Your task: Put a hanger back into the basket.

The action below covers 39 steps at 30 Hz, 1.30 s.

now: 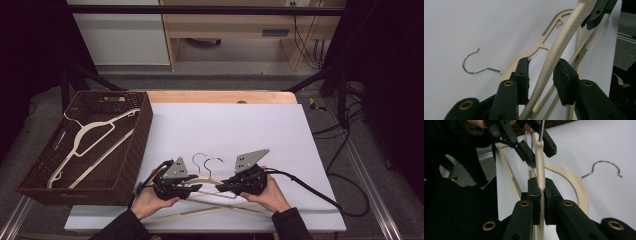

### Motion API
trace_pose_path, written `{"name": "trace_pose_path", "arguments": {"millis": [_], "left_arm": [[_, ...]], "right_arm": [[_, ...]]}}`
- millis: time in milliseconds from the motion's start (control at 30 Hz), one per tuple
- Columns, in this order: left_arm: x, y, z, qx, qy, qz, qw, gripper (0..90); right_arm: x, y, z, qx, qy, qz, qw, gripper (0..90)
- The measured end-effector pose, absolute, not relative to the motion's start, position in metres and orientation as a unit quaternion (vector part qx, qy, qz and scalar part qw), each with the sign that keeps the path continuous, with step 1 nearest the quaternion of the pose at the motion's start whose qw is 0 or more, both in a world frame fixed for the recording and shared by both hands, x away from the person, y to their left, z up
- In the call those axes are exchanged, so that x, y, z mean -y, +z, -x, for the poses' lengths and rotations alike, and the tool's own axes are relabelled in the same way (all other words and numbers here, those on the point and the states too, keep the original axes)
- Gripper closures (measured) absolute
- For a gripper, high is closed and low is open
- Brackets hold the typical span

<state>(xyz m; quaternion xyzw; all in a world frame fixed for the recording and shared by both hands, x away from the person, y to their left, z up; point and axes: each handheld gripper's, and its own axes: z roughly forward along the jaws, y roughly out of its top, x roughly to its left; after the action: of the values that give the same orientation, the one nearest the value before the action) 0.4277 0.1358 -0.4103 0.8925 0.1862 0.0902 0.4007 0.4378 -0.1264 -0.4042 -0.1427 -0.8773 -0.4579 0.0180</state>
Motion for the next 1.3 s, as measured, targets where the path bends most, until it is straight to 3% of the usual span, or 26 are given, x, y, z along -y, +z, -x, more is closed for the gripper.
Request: {"name": "trace_pose_path", "arguments": {"millis": [167, 267, 500, 733, 1000, 1300], "left_arm": [[-0.137, -0.406, -0.425, -0.177, 0.092, -0.896, 0.398, 73.6], [-0.135, -0.405, -0.421, -0.169, 0.078, -0.895, 0.405, 78.4], [-0.131, -0.401, -0.411, -0.168, 0.069, -0.888, 0.422, 86.1], [-0.143, -0.392, -0.411, -0.201, 0.092, -0.871, 0.439, 86.1], [-0.161, -0.379, -0.415, -0.236, 0.114, -0.853, 0.451, 86.1], [-0.186, -0.351, -0.414, -0.259, 0.141, -0.826, 0.480, 86.1]], "right_arm": [[0.125, -0.402, -0.436, 0.878, -0.457, 0.140, 0.010, 84.9], [0.127, -0.400, -0.435, 0.877, -0.455, 0.154, -0.005, 79.6], [0.134, -0.390, -0.430, 0.861, -0.472, 0.181, -0.054, 47.3], [0.148, -0.383, -0.424, 0.834, -0.494, 0.211, -0.127, 25.9], [0.172, -0.381, -0.422, 0.797, -0.517, 0.261, -0.171, 13.6], [0.204, -0.388, -0.419, 0.767, -0.520, 0.323, -0.192, 7.1]]}}
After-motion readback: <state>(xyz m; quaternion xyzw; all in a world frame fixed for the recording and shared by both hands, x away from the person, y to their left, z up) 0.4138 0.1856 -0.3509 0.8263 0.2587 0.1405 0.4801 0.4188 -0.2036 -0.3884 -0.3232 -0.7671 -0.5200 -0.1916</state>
